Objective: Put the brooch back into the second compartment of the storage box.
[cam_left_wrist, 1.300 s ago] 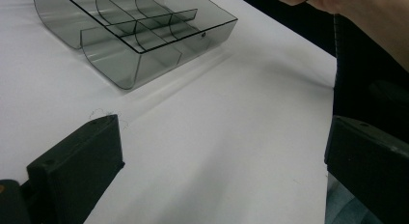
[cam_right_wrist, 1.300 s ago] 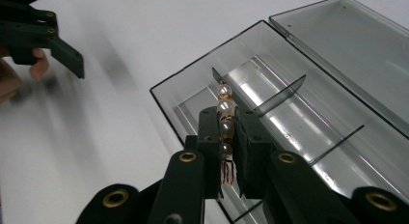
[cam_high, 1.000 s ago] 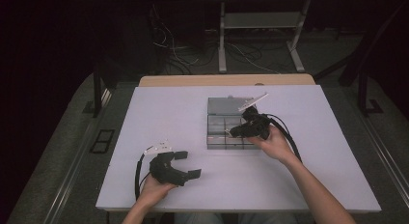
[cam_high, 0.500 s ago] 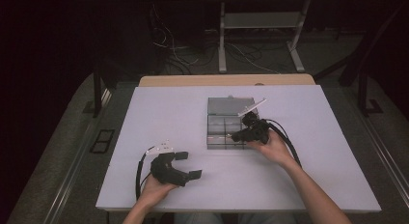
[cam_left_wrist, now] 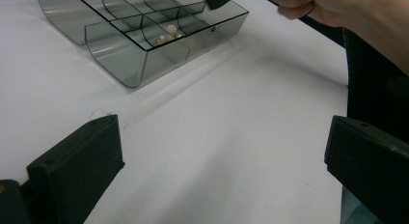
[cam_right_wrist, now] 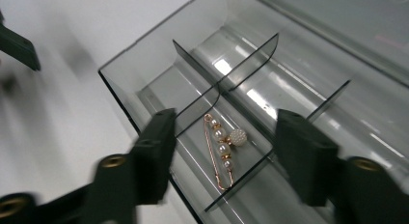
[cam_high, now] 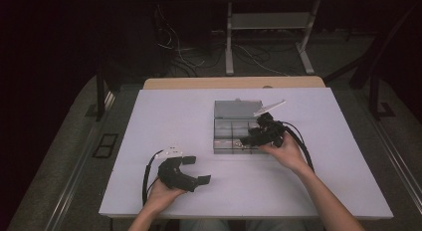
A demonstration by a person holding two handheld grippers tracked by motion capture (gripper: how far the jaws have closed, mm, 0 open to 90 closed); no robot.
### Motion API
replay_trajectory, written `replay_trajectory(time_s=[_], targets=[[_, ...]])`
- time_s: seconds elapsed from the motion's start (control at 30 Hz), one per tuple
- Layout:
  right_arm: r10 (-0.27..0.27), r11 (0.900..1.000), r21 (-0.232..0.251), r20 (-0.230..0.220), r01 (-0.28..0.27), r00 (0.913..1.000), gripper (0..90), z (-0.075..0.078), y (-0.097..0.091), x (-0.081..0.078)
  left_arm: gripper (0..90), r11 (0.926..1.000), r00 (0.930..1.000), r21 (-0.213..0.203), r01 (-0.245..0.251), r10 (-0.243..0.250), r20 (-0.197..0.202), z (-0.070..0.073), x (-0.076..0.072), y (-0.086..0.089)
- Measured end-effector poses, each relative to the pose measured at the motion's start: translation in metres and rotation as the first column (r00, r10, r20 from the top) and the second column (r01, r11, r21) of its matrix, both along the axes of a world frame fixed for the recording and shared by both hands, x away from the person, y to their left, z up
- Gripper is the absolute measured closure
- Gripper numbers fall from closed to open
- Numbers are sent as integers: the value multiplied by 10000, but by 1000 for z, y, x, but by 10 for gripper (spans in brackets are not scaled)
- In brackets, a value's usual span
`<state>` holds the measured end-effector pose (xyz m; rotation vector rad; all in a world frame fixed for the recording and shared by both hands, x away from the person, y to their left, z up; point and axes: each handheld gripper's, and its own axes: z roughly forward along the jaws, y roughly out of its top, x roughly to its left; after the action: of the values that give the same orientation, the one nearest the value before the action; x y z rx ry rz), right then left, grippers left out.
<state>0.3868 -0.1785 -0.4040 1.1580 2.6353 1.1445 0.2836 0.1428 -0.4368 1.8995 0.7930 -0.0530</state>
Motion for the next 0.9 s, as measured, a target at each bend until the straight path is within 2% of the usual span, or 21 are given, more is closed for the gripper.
replay_trajectory(time_s=[0.13,0.2,0.27,0.3,0.43,0.57,0.67,0.9], targets=[[-183,9989,435,288,171,9994,176,11,-8,-5,0,9998,10000,181,-1,3,-93,4,2,-2],[-229,9978,623,383,205,9990,137,15,-11,-6,0,9997,10000,250,-9,11,-61,7,4,-3],[-371,9972,662,373,346,9986,19,17,-14,-7,0,9996,10000,292,14,-13,-39,9,5,-4],[-521,9967,638,350,498,9980,2,18,-15,-7,0,9996,10000,265,-9,10,-48,11,5,-4],[-628,9949,808,291,602,9976,2,20,-22,-7,0,9998,9999,216,24,-22,-103,21,8,-6],[-726,9925,995,141,708,9973,2,19,-28,-5,0,9999,10000,153,-3,3,36,28,11,-7],[-700,9923,1031,162,680,9974,2,19,-30,-4,0,9998,10000,192,-1,0,13,32,16,-8],[-848,9911,1018,-158,859,9963,2,18,-38,0,0,10000,10000,77,12,-12,11,48,31,-9]])
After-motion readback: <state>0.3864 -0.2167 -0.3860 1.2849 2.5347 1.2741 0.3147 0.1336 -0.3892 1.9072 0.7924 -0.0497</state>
